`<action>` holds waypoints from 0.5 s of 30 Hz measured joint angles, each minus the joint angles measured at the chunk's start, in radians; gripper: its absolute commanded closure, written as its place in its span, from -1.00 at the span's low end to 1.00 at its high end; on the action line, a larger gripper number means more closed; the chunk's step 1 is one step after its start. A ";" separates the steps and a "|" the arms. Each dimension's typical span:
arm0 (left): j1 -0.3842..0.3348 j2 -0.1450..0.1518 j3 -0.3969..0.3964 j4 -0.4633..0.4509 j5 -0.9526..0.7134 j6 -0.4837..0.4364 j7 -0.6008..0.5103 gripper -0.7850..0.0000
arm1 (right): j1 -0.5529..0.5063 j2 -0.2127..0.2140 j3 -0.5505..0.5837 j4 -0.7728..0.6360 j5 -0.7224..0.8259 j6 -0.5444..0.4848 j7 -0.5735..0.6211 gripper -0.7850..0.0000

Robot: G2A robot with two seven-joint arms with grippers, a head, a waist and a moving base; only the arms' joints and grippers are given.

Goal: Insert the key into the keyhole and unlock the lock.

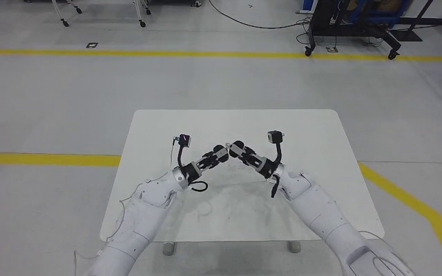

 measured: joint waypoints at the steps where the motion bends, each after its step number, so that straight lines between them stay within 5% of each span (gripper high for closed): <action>1: 0.002 0.000 -0.006 -0.002 -0.001 -0.005 0.018 1.00 | 0.000 0.000 0.000 0.000 0.000 0.000 0.000 -1.00; 15: 0.005 0.001 -0.011 -0.005 0.000 -0.005 0.029 1.00 | 0.000 0.000 0.000 0.000 0.000 0.000 0.000 -1.00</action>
